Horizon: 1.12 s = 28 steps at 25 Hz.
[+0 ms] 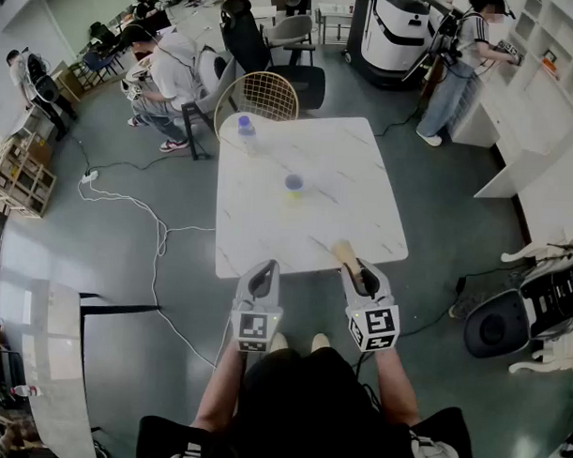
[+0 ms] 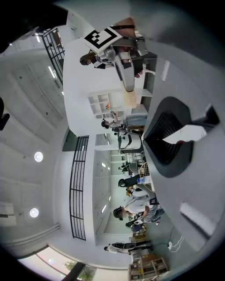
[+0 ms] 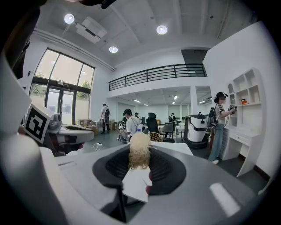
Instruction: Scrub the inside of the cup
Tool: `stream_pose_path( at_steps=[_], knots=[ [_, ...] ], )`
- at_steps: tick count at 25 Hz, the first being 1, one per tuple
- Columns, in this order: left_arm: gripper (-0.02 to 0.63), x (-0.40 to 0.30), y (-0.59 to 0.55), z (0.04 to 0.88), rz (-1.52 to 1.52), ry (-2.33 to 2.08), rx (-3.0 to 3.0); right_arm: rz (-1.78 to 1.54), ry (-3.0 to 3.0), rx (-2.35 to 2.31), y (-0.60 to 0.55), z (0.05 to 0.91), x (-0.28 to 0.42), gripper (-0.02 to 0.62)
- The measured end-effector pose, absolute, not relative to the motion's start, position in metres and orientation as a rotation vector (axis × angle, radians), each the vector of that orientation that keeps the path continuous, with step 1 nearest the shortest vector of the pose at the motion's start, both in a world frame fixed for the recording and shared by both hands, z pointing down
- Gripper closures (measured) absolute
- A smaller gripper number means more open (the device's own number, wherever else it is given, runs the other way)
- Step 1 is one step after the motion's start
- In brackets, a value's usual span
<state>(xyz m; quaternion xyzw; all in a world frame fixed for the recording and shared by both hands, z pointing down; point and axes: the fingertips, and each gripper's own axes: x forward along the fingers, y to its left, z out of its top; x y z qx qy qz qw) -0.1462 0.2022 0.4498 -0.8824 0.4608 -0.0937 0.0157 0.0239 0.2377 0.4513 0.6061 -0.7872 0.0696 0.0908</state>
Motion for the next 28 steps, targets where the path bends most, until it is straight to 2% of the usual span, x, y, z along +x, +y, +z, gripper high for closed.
stream_pose_path(
  at_steps=[28],
  knots=[
    [0.598,-0.194,0.155,0.452,-0.208,1.289,-2.835,0.195,-2.215,1.956,0.207,0.439,-0.027,0.486]
  ],
)
